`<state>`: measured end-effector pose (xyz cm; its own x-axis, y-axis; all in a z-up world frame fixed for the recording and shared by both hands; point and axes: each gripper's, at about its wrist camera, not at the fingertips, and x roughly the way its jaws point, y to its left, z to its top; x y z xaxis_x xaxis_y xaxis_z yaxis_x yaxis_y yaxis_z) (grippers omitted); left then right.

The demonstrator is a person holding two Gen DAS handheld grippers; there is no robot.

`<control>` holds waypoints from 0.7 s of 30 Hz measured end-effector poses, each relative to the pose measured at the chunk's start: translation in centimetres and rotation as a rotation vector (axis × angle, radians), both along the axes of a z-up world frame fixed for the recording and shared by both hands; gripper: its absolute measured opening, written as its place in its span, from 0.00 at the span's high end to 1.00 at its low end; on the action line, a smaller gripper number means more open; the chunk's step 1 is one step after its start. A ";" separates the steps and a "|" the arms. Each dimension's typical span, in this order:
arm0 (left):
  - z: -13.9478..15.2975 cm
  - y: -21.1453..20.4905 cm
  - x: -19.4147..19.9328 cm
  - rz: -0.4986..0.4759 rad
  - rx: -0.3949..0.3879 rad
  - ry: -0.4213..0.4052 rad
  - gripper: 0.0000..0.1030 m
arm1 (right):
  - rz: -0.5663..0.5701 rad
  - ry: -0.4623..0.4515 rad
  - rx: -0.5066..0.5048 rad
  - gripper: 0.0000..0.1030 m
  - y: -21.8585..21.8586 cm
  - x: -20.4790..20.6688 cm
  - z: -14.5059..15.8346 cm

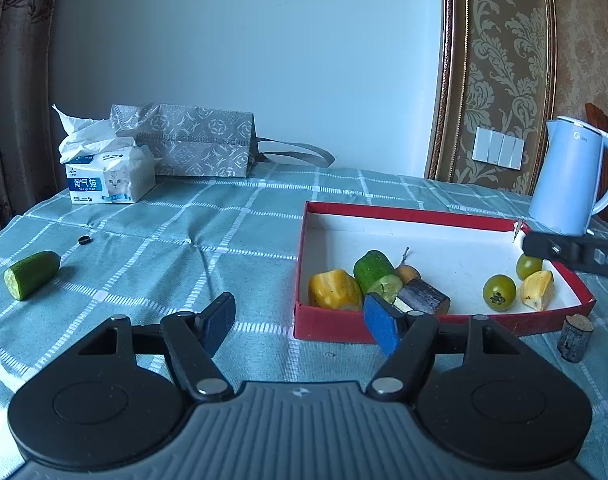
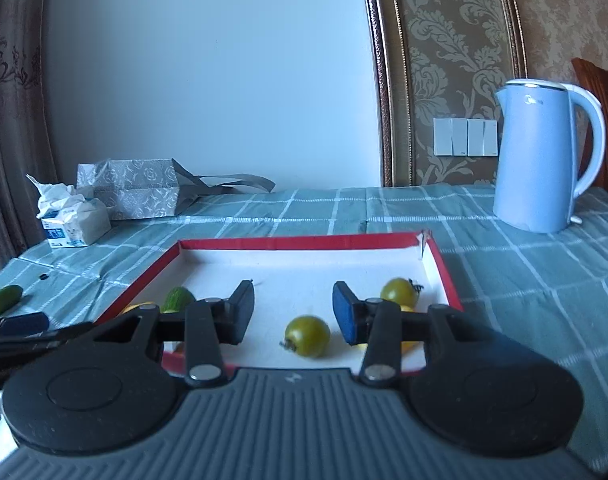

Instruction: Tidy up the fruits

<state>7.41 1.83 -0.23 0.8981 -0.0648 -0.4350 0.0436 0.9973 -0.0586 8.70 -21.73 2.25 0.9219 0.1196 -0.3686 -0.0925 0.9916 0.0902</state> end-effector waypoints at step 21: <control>-0.5 2.2 0.5 0.065 -0.106 -0.018 0.31 | 0.190 0.190 0.092 0.60 3.4 -8.5 -2.1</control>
